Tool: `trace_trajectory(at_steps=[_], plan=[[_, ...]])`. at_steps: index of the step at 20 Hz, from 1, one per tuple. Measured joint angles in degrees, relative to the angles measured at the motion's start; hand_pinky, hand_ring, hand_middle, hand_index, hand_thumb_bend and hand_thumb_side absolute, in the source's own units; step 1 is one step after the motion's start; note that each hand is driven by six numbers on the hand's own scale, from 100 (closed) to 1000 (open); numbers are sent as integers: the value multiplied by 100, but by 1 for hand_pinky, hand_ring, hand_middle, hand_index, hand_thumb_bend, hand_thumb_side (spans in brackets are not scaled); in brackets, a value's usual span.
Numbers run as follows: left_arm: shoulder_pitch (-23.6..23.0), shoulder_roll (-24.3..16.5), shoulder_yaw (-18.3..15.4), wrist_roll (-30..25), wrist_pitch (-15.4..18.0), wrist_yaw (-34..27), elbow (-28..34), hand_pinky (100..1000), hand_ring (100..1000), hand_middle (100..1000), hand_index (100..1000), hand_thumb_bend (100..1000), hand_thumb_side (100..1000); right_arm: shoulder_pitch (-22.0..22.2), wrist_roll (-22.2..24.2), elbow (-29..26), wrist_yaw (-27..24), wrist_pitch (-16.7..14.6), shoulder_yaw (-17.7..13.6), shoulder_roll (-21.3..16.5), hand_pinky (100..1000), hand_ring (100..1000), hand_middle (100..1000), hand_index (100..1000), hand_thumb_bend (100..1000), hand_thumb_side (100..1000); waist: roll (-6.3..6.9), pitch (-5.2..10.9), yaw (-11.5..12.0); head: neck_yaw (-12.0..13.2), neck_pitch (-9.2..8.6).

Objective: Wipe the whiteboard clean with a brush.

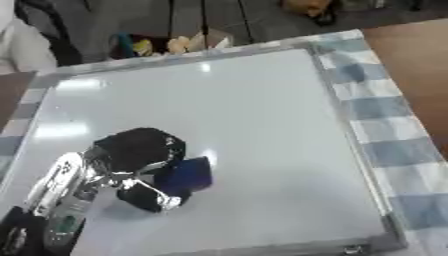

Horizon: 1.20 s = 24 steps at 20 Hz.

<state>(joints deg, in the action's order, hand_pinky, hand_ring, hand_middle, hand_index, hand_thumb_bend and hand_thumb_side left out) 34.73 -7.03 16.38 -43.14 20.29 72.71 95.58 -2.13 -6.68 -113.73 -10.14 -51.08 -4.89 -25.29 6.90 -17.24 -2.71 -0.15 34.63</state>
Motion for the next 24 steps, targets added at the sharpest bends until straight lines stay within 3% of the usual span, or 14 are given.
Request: trace_trajectory(at_steps=[15,18,24], plan=[[-44,7,-6,15,15,55,-41,723,704,634,339,137,610,-39,6,0,46,11,1,31,822,839,614,911,100,954,0,-23,-9,4,-4],[-44,11,-6,15,15,57,-43,723,710,668,346,167,613,-40,5,0,48,12,2,32,823,839,614,911,100,955,0,-24,-10,6,-5],[-46,54,-7,11,12,63,-83,717,699,631,343,196,581,-41,6,0,54,16,4,37,823,839,612,912,100,956,0,-39,-13,6,-27]])
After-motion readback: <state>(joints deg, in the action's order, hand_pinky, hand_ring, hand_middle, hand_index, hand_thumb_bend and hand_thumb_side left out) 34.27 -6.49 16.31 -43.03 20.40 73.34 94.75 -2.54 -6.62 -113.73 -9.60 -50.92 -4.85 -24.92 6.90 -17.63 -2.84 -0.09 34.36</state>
